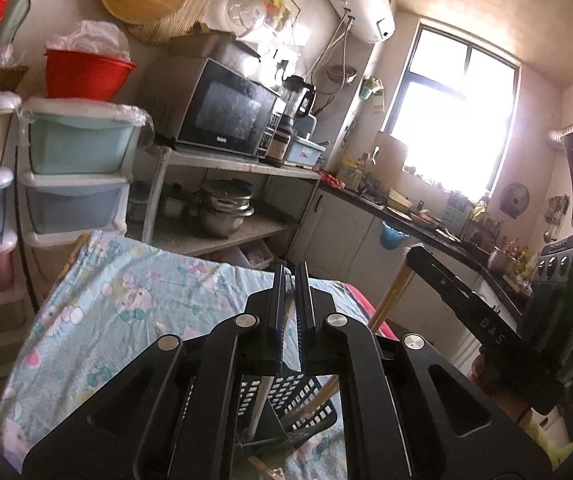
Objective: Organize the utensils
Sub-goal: 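Lower the chopsticks into the caddy compartments and open both grippers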
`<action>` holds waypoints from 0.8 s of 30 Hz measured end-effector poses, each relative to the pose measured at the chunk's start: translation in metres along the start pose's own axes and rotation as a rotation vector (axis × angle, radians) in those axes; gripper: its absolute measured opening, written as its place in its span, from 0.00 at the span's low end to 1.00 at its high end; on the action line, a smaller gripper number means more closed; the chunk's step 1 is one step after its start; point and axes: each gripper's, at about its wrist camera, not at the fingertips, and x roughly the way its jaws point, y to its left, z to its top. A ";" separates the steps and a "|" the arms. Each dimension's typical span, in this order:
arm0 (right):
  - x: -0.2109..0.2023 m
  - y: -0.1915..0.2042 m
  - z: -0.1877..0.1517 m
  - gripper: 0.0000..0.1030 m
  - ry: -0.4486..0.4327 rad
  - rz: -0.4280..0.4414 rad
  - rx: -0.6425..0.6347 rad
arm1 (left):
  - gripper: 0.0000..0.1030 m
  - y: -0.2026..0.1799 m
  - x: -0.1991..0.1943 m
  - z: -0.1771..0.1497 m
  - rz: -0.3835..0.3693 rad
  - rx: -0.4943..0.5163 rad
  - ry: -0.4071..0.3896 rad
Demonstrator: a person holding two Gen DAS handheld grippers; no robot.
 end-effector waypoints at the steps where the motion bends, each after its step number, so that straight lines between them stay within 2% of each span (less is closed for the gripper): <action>1: 0.002 0.000 -0.001 0.06 0.004 -0.001 0.001 | 0.03 0.001 0.002 -0.002 0.000 0.000 0.005; 8: 0.014 -0.003 -0.010 0.06 0.032 -0.012 0.016 | 0.03 0.008 0.024 -0.016 -0.009 -0.010 0.069; 13: 0.019 -0.007 -0.015 0.07 0.062 -0.005 0.030 | 0.03 0.009 0.030 -0.021 -0.003 -0.003 0.082; 15: 0.020 -0.010 -0.017 0.10 0.076 -0.004 0.035 | 0.03 0.010 0.031 -0.022 0.002 -0.007 0.083; 17: 0.019 -0.013 -0.019 0.22 0.086 -0.003 0.043 | 0.03 0.012 0.031 -0.024 0.010 -0.011 0.084; 21: 0.017 -0.019 -0.024 0.24 0.102 -0.009 0.054 | 0.03 0.015 0.031 -0.030 0.023 -0.024 0.098; 22: 0.016 -0.022 -0.025 0.24 0.109 -0.010 0.058 | 0.04 0.016 0.030 -0.031 0.026 -0.028 0.100; 24: 0.014 -0.026 -0.028 0.26 0.120 -0.009 0.070 | 0.18 0.018 0.028 -0.034 0.038 -0.031 0.101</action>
